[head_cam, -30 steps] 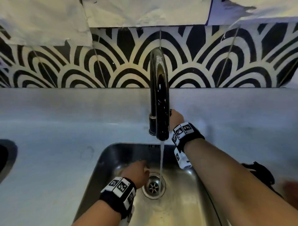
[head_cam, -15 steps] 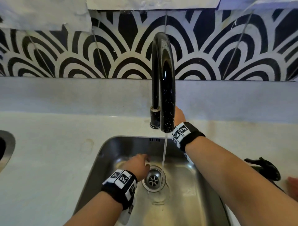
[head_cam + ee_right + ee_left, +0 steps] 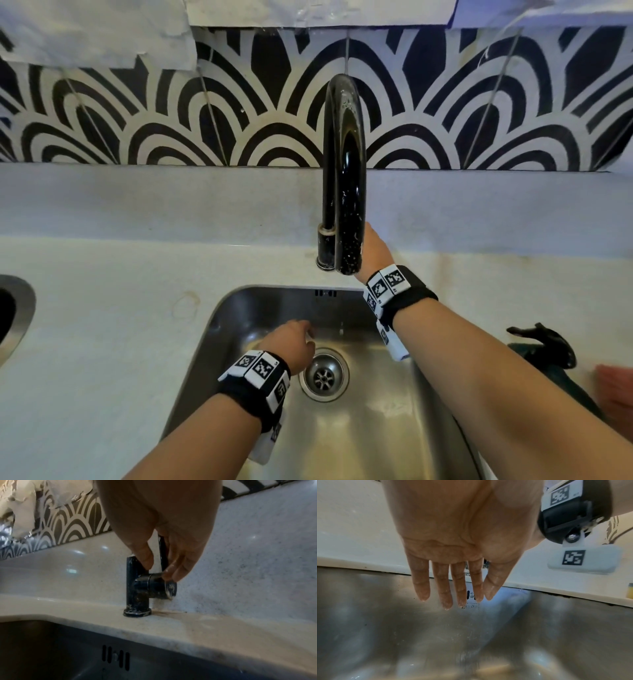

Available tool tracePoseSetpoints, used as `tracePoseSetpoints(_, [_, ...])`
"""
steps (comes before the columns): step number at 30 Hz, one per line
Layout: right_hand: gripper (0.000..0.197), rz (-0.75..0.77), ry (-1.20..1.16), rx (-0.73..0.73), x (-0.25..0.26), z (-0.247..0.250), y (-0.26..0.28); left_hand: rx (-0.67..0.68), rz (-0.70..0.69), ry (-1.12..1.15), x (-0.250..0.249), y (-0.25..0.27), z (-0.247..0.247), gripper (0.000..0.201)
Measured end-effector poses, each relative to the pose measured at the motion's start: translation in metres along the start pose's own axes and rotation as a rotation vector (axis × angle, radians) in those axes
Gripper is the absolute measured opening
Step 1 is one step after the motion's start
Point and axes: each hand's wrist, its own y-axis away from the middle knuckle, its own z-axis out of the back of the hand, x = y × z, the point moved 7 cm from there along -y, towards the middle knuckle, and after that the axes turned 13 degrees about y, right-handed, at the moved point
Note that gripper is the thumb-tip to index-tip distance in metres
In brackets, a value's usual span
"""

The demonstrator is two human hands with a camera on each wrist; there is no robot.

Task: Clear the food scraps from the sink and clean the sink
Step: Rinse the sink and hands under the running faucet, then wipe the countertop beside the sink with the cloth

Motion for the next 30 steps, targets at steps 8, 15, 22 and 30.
tracePoseSetpoints(8, [0.036,0.014,0.026,0.248,0.001,0.001,0.094,-0.016,0.001,-0.042,-0.008,0.017,0.012,0.029])
tracePoseSetpoints(15, [0.038,0.108,0.166,0.398,-0.014,-0.004,0.172,-0.037,-0.010,-0.088,-0.029,0.057,0.009,0.034])
tracePoseSetpoints(22, [0.034,0.159,0.206,0.276,-0.038,0.027,0.225,-0.038,-0.057,-0.089,-0.038,0.105,-0.016,0.042])
tracePoseSetpoints(30, [0.039,0.052,0.281,0.419,-0.076,0.038,0.270,-0.029,-0.111,-0.071,-0.083,0.132,-0.029,0.035])
